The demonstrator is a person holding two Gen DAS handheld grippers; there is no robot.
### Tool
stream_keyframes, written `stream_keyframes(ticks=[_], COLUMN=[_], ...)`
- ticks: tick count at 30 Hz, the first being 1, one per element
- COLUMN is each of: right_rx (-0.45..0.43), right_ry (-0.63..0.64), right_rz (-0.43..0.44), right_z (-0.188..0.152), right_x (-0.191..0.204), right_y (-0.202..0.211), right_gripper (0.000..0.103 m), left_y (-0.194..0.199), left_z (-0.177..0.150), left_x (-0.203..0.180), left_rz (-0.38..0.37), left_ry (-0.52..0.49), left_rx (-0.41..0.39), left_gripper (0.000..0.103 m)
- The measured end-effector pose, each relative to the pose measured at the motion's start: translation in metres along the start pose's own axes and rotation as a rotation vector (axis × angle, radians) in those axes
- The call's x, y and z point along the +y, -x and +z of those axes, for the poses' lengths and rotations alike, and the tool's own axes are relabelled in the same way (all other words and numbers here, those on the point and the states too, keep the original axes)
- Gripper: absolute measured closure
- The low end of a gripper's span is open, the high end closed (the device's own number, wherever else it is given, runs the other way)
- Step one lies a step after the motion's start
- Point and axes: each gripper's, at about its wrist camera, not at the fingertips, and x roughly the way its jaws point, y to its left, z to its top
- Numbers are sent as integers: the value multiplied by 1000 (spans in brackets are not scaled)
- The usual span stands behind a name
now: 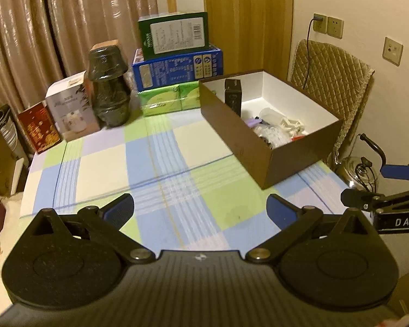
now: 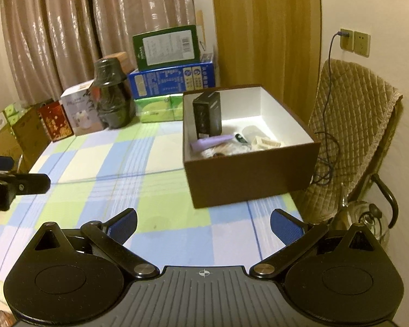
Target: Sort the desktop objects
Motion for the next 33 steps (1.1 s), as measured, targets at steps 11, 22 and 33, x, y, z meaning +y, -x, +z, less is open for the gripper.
stream_keyframes(ticks=[11,22,33], right_rx=[31,58,83], right_ry=[36,35,20], right_rz=[-30,-8,-7], right_z=[-34,-54,-65], right_x=[36,52,57], right_y=[19,29,33], right_gripper=[2,2,2], left_y=[35,50,55], left_z=[-37,-71,-86], left_x=[11,22,22], left_rz=[18,43,36], left_ry=[11,38,39], left_rx=[46,105,137], left_gripper=[1,1,1])
